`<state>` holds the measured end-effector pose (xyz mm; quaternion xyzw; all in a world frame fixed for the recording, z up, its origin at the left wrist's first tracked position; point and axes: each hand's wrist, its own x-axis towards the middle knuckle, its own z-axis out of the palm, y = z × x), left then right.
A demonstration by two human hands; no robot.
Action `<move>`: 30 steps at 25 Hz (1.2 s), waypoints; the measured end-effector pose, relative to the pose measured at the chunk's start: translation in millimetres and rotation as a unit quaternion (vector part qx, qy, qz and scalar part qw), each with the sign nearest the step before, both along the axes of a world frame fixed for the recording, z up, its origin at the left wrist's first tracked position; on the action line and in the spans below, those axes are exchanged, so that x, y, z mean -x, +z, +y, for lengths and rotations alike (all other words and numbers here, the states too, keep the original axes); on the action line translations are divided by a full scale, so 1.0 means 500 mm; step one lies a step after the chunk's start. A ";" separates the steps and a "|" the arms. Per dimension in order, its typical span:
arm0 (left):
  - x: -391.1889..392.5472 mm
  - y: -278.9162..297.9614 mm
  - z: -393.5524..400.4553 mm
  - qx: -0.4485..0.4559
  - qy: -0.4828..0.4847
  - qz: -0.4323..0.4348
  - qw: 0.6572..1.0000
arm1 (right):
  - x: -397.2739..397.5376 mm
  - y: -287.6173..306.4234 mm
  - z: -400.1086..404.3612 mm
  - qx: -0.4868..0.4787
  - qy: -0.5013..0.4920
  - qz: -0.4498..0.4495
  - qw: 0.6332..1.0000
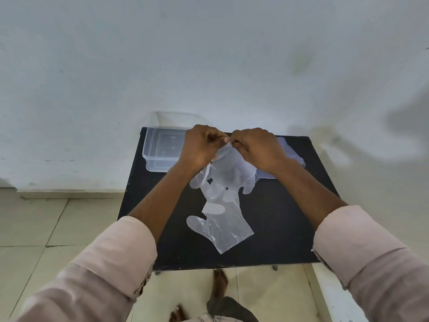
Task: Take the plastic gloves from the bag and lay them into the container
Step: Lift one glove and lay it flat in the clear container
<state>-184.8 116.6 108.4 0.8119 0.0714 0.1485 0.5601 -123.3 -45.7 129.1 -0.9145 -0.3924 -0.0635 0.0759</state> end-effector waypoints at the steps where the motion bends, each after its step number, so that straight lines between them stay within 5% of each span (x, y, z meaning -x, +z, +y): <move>1: 0.004 0.008 0.007 0.017 -0.011 0.022 1.000 | 0.006 0.004 0.003 0.006 -0.002 0.003 1.000; 5: 0.017 0.025 0.028 0.111 -0.020 0.055 0.992 | 0.034 0.032 -0.014 -0.131 -0.031 0.088 0.987; 9: 0.024 0.041 0.042 0.163 -0.025 0.054 0.985 | 0.069 0.039 -0.082 -0.389 -0.184 0.186 0.883; 15: 0.036 0.048 0.074 0.147 -0.028 0.060 0.987 | 0.067 -0.017 -0.074 -0.335 -0.223 0.411 0.818; 21: 0.038 0.062 0.096 0.127 -0.022 0.076 0.989 | 0.052 -0.008 -0.048 -0.475 -0.206 0.405 0.753; 30: 0.056 0.048 0.125 0.172 -0.031 0.076 0.982 | 0.067 0.022 0.002 -0.529 -0.132 0.422 0.725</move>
